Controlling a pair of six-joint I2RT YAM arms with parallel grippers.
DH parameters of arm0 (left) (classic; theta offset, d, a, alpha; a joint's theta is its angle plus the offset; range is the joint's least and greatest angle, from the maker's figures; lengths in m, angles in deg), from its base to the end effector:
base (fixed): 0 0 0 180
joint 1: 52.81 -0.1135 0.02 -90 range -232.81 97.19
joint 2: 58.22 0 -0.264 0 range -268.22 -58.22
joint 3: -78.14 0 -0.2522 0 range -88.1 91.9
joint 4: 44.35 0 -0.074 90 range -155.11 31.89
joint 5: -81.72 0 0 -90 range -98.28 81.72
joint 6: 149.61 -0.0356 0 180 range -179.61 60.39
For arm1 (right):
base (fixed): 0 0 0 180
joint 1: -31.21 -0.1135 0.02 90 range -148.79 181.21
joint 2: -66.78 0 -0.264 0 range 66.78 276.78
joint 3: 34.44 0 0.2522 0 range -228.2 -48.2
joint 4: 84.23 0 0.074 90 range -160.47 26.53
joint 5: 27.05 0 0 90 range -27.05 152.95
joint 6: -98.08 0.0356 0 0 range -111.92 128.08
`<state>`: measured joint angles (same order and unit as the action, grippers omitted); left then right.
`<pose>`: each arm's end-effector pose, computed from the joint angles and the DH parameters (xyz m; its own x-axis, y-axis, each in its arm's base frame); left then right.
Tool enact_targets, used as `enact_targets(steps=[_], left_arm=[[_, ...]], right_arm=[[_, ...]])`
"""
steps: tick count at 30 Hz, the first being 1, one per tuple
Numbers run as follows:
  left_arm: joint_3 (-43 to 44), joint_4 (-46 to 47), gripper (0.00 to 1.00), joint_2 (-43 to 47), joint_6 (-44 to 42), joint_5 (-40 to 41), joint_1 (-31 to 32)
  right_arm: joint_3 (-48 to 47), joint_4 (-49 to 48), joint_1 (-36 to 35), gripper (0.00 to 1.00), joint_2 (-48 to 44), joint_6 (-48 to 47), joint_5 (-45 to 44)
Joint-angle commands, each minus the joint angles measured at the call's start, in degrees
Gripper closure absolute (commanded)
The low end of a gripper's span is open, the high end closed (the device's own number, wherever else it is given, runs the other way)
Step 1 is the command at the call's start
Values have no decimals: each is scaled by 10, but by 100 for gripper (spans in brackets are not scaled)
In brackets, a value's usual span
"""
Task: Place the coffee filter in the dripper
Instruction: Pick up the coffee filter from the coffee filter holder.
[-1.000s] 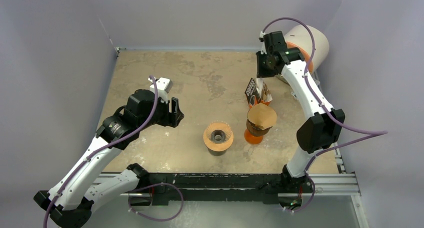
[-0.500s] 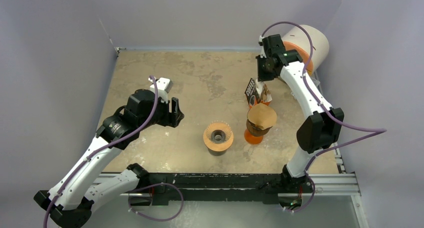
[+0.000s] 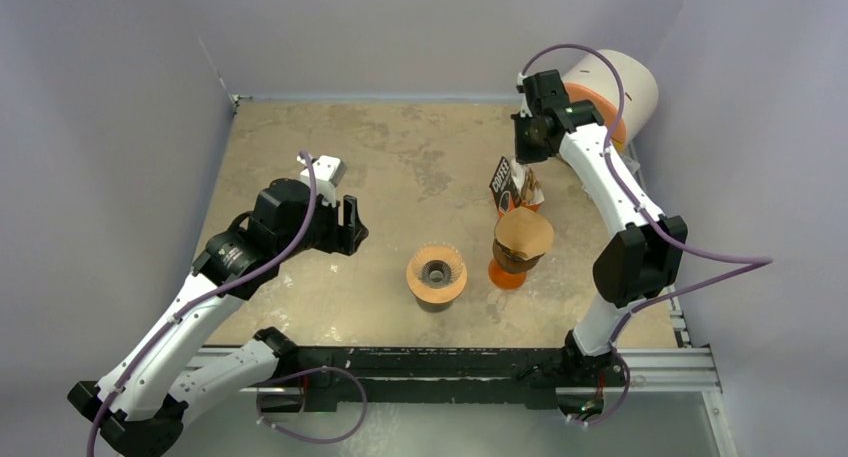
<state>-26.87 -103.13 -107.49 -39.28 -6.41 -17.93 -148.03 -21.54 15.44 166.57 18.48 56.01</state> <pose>0.1375 -0.0944 0.3632 -0.6104 0.0022 -0.7921 0.3594 0.8919 -0.2745 0.3685 0.0996 0.3514 -0.7481 -0.0251 -0.6631 -0.0593 0.9978 0.0291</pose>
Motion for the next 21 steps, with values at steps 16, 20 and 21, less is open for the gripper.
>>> enact_targets(steps=[16, 20, 21], left_arm=[[0, 17, 38, 0, -10, -6, -3], [0, 17, 38, -1, -10, -6, -3], [0, 17, 38, -1, -10, -6, -3]], right_arm=[[-47, -18, -8, 100, -74, 8, -16], [-45, -32, -9, 100, -90, 10, -18], [-46, -34, -9, 100, -95, 10, -19]])
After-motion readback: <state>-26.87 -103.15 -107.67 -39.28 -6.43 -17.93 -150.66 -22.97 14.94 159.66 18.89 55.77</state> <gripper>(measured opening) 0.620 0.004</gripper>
